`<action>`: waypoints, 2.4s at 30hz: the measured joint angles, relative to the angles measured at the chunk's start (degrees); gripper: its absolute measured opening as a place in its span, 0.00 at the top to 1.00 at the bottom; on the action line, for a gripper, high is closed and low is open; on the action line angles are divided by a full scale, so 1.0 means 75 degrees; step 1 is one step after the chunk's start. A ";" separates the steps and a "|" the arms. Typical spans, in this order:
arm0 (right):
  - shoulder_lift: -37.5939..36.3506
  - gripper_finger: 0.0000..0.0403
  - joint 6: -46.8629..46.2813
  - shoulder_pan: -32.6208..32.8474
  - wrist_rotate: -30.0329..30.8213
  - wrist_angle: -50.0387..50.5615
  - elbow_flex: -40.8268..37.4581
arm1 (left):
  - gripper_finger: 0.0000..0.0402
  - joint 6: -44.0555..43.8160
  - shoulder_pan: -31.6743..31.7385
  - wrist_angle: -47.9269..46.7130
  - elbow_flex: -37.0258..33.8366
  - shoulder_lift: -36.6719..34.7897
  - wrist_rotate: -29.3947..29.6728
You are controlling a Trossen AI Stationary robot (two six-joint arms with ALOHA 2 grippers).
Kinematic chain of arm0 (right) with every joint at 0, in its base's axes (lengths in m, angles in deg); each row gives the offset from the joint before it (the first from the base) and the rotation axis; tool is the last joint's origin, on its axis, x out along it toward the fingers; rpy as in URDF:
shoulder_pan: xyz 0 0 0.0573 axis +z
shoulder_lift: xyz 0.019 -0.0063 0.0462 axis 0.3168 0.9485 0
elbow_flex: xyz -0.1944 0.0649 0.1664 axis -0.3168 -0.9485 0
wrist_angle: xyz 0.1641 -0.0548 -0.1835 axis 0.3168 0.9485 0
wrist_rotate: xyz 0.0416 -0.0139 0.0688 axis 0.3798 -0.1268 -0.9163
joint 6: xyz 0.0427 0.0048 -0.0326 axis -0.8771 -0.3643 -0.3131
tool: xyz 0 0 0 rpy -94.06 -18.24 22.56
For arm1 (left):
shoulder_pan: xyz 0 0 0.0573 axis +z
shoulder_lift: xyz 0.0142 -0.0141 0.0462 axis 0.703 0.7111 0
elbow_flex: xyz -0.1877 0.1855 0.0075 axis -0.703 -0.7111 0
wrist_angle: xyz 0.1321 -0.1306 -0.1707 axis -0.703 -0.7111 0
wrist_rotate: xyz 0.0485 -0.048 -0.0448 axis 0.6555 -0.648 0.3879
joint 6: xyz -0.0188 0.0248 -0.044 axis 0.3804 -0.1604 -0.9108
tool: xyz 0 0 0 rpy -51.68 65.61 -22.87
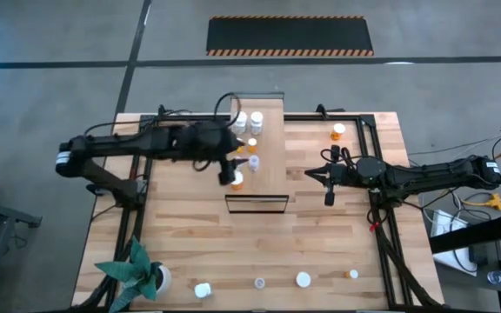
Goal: Pick and place medicine bottles onto shelf by color
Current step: Put the bottom big orange pill bottle aligned with the other big orange pill bottle on the shelf
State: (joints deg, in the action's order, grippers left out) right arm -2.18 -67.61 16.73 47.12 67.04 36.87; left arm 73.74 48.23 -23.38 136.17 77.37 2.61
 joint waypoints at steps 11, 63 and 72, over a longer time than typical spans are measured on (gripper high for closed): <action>0.0011 0.97 -0.1190 0.0586 -0.0741 0.0672 0.0345 | 0.82 0.0657 -0.1601 0.5161 -0.4538 -0.2228 0.0046; 0.8305 0.22 -0.5687 0.6918 0.1485 0.6746 0.7478 | 1.00 0.0347 -0.2317 1.2790 -0.9105 -0.2247 -0.0124; 0.8326 0.45 -0.5404 0.6892 0.1433 0.6342 0.7297 | 1.00 0.0379 -0.2353 1.2953 -0.9098 -0.2085 -0.0116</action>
State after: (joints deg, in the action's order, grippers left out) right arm 60.26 -108.14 68.42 57.87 114.61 91.60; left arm 76.58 30.58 73.77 67.94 61.73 1.74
